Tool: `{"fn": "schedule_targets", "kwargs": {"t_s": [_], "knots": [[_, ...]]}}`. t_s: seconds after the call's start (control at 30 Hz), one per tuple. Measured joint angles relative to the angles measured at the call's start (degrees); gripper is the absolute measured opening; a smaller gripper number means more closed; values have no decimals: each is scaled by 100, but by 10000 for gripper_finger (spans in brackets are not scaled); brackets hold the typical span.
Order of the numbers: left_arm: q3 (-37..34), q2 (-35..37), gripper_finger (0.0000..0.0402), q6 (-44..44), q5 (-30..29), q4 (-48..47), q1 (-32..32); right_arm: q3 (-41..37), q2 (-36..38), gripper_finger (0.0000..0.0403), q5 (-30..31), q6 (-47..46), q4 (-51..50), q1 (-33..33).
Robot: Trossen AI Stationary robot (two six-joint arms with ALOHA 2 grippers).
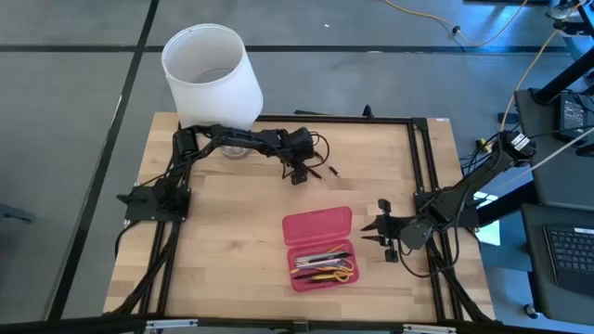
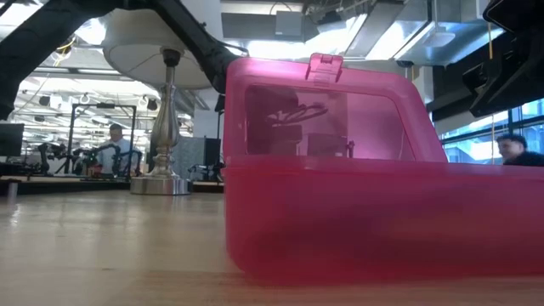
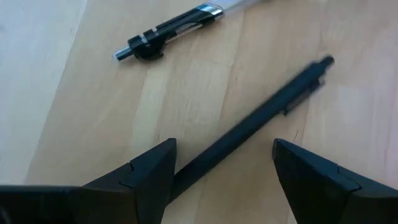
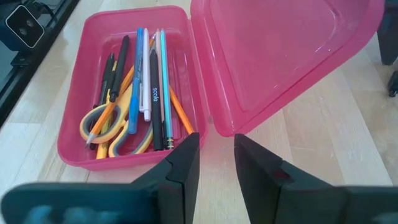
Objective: Pick & place school supplies into a supply box
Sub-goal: Put the black pen into the pink supply box
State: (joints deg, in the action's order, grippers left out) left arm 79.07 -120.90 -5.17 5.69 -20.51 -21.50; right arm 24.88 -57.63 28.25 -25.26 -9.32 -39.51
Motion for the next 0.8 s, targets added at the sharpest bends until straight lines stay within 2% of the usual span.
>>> {"fn": "schedule_targets", "kwargs": {"t_s": [0.2, 0.47, 0.7, 0.8], "knots": [[2, 2, 252, 869, 55, -149, 95, 0, 0, 104, 0, 0, 0, 0], [2, 9, 239, 979, 16, -568, 451, 0, 0, 104, 0, 0, 2, 0], [2, 13, 218, 1236, -761, -774, 848, 0, 0, 104, 0, 7, 4, 0], [2, 18, 205, 1233, -913, -829, 999, 0, 0, 104, 0, 9, 4, 0]]}}
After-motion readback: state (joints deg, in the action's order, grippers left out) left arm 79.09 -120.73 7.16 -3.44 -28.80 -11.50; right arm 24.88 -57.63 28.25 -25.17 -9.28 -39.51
